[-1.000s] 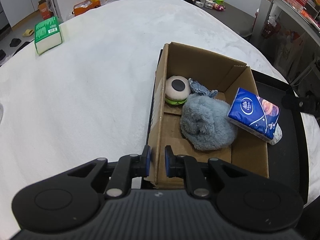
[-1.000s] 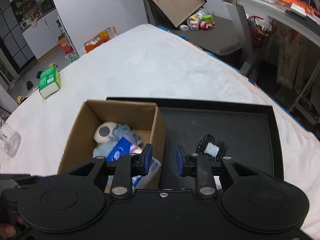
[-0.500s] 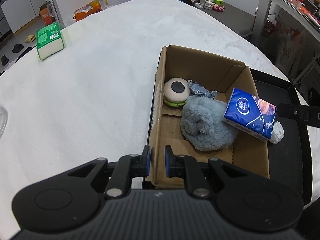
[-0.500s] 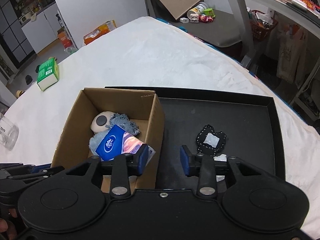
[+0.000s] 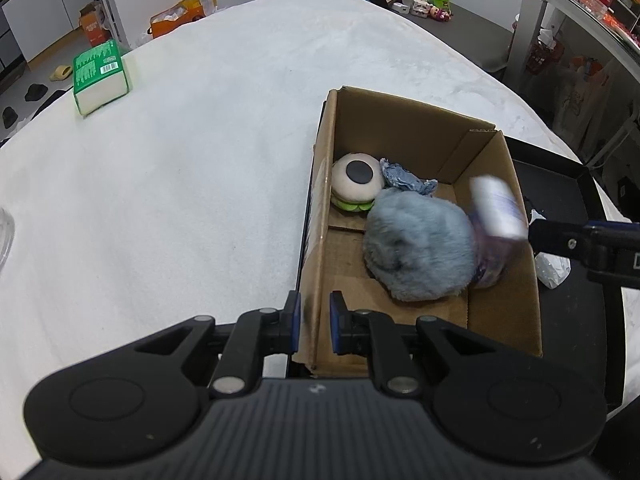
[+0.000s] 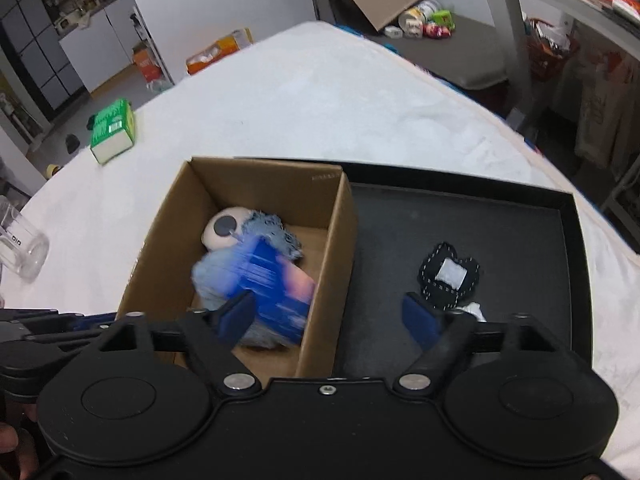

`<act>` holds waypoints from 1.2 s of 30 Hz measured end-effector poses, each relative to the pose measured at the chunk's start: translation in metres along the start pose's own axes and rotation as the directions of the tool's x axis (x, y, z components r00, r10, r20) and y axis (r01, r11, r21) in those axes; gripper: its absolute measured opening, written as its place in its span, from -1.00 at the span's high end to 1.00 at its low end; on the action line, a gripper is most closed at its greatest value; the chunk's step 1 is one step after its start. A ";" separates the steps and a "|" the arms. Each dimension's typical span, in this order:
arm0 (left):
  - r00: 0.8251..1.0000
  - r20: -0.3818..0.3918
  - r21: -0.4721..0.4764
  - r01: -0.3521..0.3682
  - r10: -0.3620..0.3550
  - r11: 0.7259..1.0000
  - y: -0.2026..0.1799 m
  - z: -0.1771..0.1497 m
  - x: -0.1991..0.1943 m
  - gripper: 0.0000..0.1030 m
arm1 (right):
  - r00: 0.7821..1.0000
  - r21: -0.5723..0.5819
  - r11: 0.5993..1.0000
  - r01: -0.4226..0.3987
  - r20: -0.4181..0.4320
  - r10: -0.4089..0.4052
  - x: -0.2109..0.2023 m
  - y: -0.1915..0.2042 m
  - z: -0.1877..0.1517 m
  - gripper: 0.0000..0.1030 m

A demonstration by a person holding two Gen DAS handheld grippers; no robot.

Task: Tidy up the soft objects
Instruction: 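Move the right gripper over the white tissue pack and grasp it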

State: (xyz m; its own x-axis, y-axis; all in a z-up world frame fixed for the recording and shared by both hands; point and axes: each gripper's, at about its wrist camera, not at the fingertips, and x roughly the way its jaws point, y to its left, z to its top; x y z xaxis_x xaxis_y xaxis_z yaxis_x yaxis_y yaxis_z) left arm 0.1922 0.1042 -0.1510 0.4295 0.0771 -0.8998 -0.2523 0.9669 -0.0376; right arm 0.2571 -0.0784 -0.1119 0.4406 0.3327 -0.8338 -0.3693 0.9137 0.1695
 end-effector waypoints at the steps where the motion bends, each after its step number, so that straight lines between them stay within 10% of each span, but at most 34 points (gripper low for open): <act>1: 1.000 0.000 0.004 -0.003 0.003 1.000 -0.001 0.000 0.000 0.74 | 1.000 -0.001 1.000 0.001 -0.001 -0.001 0.000 -0.001 0.001 -0.57; 11: 0.998 -0.001 0.056 -0.058 0.058 0.997 -0.011 0.000 0.001 0.62 | 1.000 0.083 0.996 0.014 0.001 -0.014 -0.001 -0.039 -0.010 -0.57; 22: 0.990 0.023 0.104 -0.137 0.136 0.985 -0.025 0.000 -0.003 -0.02 | 1.000 0.173 0.985 0.008 -0.001 -0.008 0.003 -0.088 -0.029 -0.57; 36: 0.973 0.022 0.215 -0.228 0.228 0.950 -0.050 0.001 0.005 -0.08 | 0.999 0.213 0.977 0.018 -0.035 -0.011 0.030 -0.122 -0.041 -0.57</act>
State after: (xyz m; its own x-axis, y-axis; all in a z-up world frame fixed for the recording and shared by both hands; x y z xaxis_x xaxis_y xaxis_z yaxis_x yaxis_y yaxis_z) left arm 0.2083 0.0565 -0.1531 0.3796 0.3010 -0.8748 -0.1509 0.9531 0.2625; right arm 0.2820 -0.1898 -0.1798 0.4156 0.3144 -0.8535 -0.1785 0.9483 0.2625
